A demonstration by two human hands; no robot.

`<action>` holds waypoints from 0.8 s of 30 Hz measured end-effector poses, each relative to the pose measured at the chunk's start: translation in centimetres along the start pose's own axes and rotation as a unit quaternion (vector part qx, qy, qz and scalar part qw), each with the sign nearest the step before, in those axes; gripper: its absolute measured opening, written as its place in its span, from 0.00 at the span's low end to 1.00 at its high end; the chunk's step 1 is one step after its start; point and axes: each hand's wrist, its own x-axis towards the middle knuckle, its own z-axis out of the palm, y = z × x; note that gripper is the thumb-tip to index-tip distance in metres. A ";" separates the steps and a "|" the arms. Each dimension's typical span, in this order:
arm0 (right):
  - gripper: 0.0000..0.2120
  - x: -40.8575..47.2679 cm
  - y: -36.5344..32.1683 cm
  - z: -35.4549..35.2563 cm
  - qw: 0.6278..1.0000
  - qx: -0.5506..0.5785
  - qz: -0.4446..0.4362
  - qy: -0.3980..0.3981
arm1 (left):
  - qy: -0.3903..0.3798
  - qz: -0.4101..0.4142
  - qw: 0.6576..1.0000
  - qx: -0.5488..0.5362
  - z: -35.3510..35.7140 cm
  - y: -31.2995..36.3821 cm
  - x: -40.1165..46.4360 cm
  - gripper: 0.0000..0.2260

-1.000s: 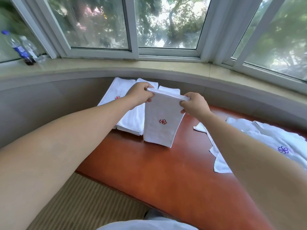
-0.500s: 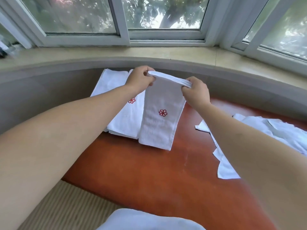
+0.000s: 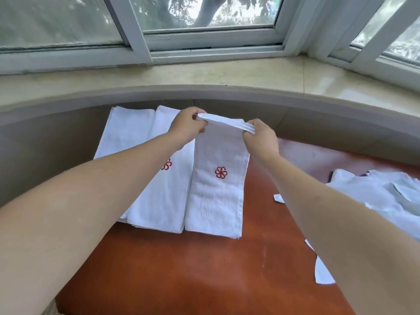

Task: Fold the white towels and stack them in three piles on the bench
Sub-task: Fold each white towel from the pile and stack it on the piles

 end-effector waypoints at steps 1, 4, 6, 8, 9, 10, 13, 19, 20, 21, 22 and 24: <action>0.15 1.1 0.5 0.8 1.000 -0.005 0.009 -0.010 | -0.006 -0.010 1.000 0.003 0.3 -0.8 1.3 0.07; 0.16 4.1 1.9 3.4 0.999 -0.011 0.036 -0.031 | -0.025 -0.040 0.999 -0.003 1.6 -3.2 4.9 0.08; 0.18 6.0 2.8 5.0 0.998 -0.012 0.045 -0.032 | -0.031 -0.052 0.998 -0.011 2.4 -4.8 7.0 0.10; 0.25 7.5 3.5 6.4 0.998 0.016 0.050 -0.031 | -0.022 -0.051 0.998 -0.001 3.1 -6.2 8.8 0.14; 0.30 7.9 3.9 7.1 0.997 0.047 0.051 -0.038 | -0.012 -0.044 0.999 0.021 3.4 -6.9 9.6 0.18; 0.35 8.1 4.2 7.8 0.995 0.074 0.047 -0.046 | -0.005 -0.030 0.998 0.057 3.8 -7.7 10.1 0.21; 0.38 7.6 6.3 9.9 0.994 0.062 0.015 -0.087 | -0.039 0.071 0.976 0.204 5.3 -10.3 10.3 0.23; 0.31 5.3 8.4 12.1 0.981 -0.101 -0.100 -0.133 | -0.086 0.205 0.890 0.398 6.7 -13.5 7.4 0.21; 0.30 4.8 8.5 12.1 0.977 -0.128 -0.114 -0.124 | -0.087 0.221 0.885 0.401 6.6 -13.4 6.7 0.21; 0.29 4.1 8.5 12.0 0.974 -0.153 -0.121 -0.115 | -0.096 0.245 0.876 0.404 6.5 -13.4 5.8 0.22; 0.29 3.3 8.4 11.8 0.971 -0.174 -0.120 -0.113 | -0.116 0.268 0.865 0.408 6.4 -13.4 4.7 0.23; 0.30 1.0 8.7 11.2 0.963 -0.210 -0.109 -0.128 | -0.182 0.293 0.836 0.428 6.0 -13.9 2.1 0.26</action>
